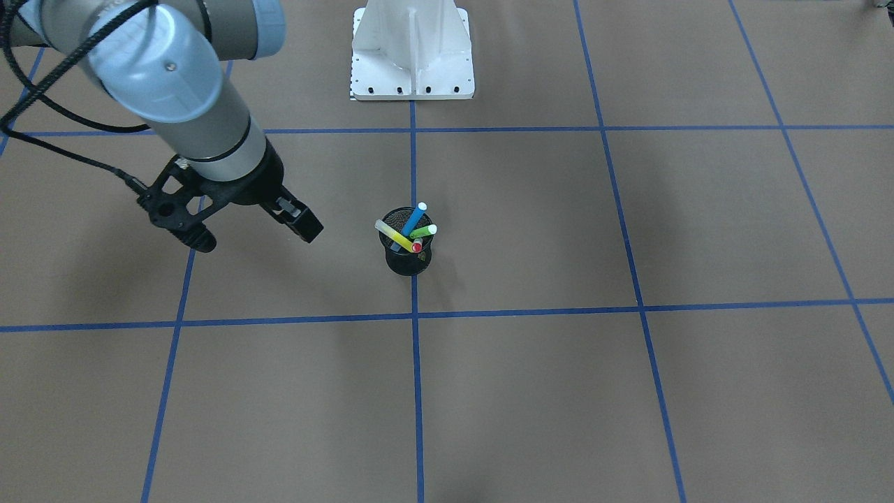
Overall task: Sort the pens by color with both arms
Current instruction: 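Move the right gripper over the black mesh pen cup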
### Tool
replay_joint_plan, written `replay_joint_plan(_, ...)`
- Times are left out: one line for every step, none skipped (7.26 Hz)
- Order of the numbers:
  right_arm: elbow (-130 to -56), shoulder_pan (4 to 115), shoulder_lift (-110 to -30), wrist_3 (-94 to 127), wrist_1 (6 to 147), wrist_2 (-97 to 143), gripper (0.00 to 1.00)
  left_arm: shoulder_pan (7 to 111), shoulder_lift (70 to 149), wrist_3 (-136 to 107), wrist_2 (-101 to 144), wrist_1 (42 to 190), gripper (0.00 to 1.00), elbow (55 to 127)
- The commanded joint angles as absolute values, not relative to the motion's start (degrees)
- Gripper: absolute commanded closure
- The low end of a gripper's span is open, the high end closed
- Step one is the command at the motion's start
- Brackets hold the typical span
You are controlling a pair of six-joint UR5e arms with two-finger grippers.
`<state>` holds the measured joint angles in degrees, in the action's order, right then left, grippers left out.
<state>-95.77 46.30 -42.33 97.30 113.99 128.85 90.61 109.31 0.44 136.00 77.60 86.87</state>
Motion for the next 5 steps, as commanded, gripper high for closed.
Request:
replay_joint_plan(-94.8,40.5,-41.0,100.8,112.4,127.8,0.09,90.5,109.2,0.4,136.0,77.0,0.0,87.4)
replay_joint_plan(-94.2,38.0,-41.2,100.9,106.4,124.2,0.09,90.5,109.2,0.4,135.9,77.0,0.0,87.3)
replay_joint_plan(-92.5,36.9,-40.7,100.8,105.5,123.2,0.1,90.5,109.2,0.4,135.9,77.0,0.0,87.3)
replay_joint_plan(-92.0,36.8,-40.0,100.7,105.4,123.7,0.17,90.5,109.2,0.4,135.9,77.0,0.0,87.3)
replay_joint_plan(-91.5,36.5,-40.1,100.5,105.3,123.7,0.23,90.5,109.2,0.4,135.9,77.0,0.0,87.4)
